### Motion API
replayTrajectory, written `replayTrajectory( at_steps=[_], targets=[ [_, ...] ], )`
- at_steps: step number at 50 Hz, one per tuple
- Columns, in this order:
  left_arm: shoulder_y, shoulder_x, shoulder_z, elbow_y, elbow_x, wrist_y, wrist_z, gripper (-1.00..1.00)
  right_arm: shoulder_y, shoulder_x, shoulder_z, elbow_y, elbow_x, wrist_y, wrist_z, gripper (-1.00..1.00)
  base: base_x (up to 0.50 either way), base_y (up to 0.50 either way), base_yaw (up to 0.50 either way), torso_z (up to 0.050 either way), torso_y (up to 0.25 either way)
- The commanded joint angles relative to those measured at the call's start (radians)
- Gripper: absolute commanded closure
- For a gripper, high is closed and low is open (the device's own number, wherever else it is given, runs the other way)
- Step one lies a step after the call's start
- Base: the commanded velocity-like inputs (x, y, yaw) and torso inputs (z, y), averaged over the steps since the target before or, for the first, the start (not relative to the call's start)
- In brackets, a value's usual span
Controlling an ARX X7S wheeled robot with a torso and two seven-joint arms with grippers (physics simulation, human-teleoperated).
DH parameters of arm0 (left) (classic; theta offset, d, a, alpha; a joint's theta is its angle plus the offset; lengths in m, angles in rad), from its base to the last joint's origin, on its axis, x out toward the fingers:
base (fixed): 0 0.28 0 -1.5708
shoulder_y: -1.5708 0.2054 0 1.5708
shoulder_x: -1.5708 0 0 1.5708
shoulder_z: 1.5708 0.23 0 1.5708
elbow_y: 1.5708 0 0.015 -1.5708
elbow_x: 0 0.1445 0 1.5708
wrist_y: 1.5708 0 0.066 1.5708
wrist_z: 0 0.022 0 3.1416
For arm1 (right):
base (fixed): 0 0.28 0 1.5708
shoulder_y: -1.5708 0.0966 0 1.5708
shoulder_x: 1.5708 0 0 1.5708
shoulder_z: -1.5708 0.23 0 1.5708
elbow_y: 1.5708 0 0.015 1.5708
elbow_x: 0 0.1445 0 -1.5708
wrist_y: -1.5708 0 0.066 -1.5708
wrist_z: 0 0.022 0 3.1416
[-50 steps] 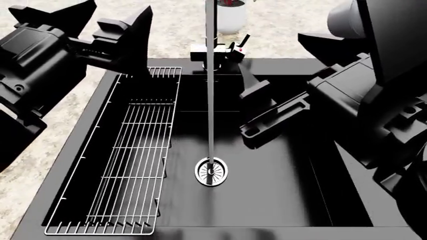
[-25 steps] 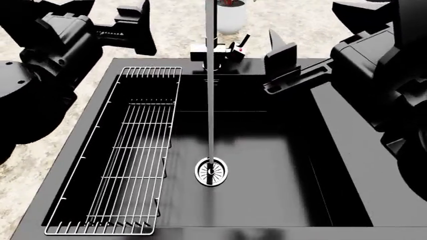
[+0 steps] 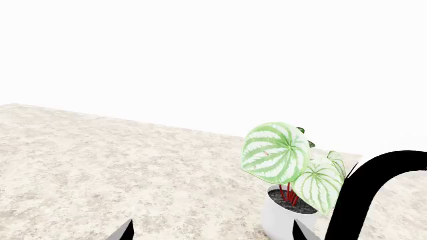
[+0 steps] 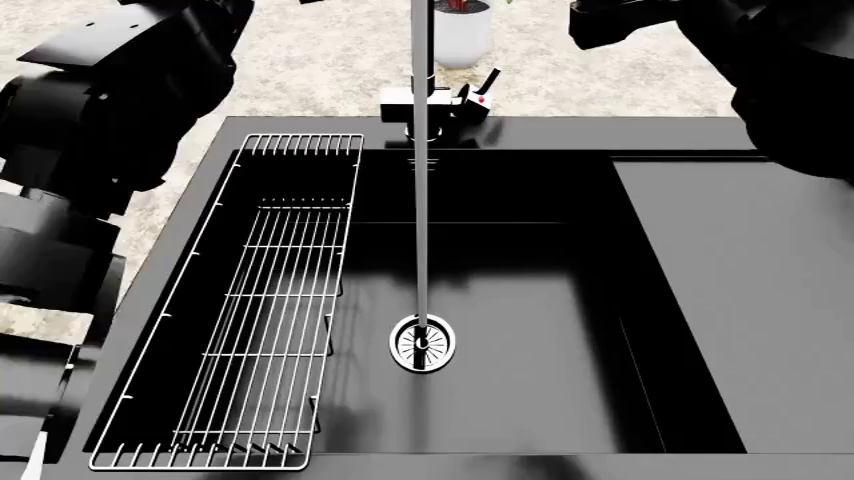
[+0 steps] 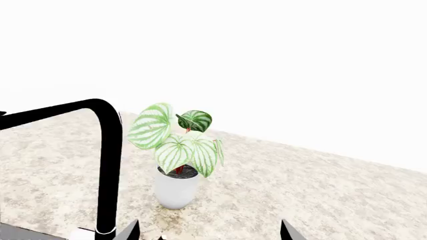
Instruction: Pick the apricots and kiwis from the sink and place them in one bowl. Place the sweet potato in the other bowl. Then turn off the sink faucet.
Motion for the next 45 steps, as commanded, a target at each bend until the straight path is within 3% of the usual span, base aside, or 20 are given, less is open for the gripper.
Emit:
replayTrajectory(
  at_steps=[1,5,6,10,16,21,27,36,45],
  targets=[
    [-0.174,0.247,-0.024,-0.641,0.231,0.225,0.144,-1.0,0.1,-0.226,-0.063,0.687,-0.287,-0.261,-0.339,-1.0,0.0,0.0,0.0,0.0,0.0],
    [-0.145,0.266,-0.175,-0.641,0.458,0.202,0.111,-1.0,0.234,-0.448,-0.084,1.258,-0.398,-0.523,-0.59,-1.0,0.0,0.0,0.0,0.0,0.0],
    [-0.136,0.272,-0.219,-0.641,0.52,0.192,0.107,-1.0,0.228,-0.453,-0.056,1.36,-0.41,-0.526,-0.6,-1.0,0.0,0.0,0.0,0.0,0.0],
    [-0.119,0.29,-0.374,-0.641,0.717,0.166,0.092,-1.0,0.198,-0.476,0.097,1.361,-0.585,-0.495,-0.623,-1.0,0.0,0.0,0.0,0.0,0.0],
    [-0.116,0.292,-0.498,-0.641,0.826,0.144,0.06,-1.0,0.142,-0.532,0.357,1.361,-0.981,-0.468,-0.641,-1.0,0.0,0.0,0.0,0.0,0.0],
    [-0.087,0.291,-0.487,-0.641,0.866,0.177,0.042,-1.0,0.098,-0.562,0.445,1.361,-1.152,-0.416,-0.656,-1.0,0.0,0.0,0.0,0.0,0.0],
    [-0.096,0.292,-0.462,-0.641,0.899,0.147,0.103,-1.0,0.086,-0.578,0.521,1.361,-1.182,-0.426,-0.695,-1.0,0.0,0.0,0.0,0.0,0.0],
    [-0.133,0.293,-0.254,-0.641,0.706,0.123,0.147,-1.0,0.099,-0.599,0.587,1.361,-1.211,-0.457,-0.727,-1.0,0.0,0.0,0.0,0.0,0.0],
    [-0.12,0.292,-0.321,-0.641,0.806,0.123,0.148,-1.0,0.113,-0.594,0.565,1.361,-1.224,-0.439,-0.727,-1.0,0.25,0.0,0.0,0.0,0.0]
  ],
)
